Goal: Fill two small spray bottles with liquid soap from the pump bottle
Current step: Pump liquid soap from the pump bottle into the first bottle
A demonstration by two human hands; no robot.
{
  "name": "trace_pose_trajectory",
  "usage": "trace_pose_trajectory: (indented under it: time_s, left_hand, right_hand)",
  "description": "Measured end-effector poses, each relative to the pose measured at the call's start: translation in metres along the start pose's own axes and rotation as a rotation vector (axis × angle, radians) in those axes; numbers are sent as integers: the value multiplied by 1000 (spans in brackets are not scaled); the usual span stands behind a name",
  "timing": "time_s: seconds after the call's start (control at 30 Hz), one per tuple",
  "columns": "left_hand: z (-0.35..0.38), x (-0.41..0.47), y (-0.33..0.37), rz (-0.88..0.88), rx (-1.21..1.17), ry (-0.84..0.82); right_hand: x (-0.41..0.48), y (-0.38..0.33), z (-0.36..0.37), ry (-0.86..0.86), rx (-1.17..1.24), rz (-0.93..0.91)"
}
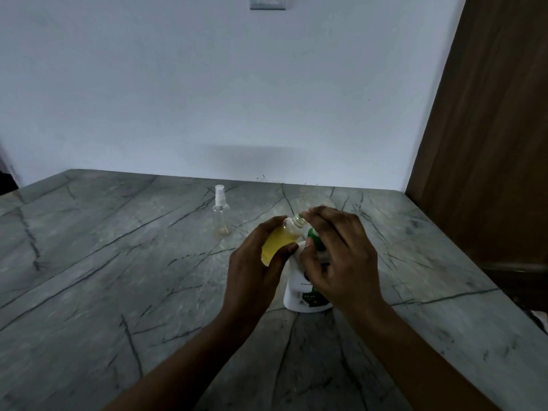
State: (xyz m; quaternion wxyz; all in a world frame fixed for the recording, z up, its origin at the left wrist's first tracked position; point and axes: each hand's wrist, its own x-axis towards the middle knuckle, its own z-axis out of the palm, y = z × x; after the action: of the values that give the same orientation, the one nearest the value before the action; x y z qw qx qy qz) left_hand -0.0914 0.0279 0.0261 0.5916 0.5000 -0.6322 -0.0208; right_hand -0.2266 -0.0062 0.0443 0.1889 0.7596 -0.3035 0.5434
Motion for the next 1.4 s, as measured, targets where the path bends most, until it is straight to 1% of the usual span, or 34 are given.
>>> trace_pose_trajectory:
  time_s: [0.5, 1.0, 1.4]
  left_hand:
    - [1, -2, -4, -23, 6, -10]
    - [-2, 0, 1, 21, -6, -5]
    - [-2, -2, -5, -4, 36, -13]
  right_hand:
    - [-7, 1, 6, 7, -11, -9]
    - [1, 0, -2, -34, -26, -5]
    - [-6, -2, 5, 8, -19, 2]
